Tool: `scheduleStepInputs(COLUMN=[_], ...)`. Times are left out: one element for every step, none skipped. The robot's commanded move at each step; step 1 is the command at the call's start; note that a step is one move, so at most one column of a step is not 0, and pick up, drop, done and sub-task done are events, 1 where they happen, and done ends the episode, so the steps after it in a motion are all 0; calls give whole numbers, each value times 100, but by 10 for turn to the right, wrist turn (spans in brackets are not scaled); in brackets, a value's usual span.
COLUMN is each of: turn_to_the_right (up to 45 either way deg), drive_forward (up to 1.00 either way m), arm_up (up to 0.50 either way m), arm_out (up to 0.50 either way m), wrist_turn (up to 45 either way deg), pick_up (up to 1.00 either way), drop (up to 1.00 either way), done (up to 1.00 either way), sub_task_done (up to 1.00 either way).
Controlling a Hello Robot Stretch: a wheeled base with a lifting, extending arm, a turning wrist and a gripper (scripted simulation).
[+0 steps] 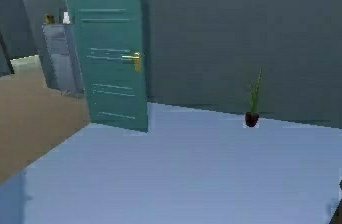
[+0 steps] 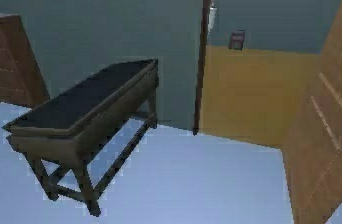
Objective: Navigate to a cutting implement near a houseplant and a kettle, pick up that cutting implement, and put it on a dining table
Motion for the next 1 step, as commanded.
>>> scheduleStepInputs(turn_to_the_right=[-240], drive_forward=[0], arm_up=[0], arm_out=[0], wrist_turn=[0], pick_up=[0], drop=[0], done=[0], sub_task_done=[0])
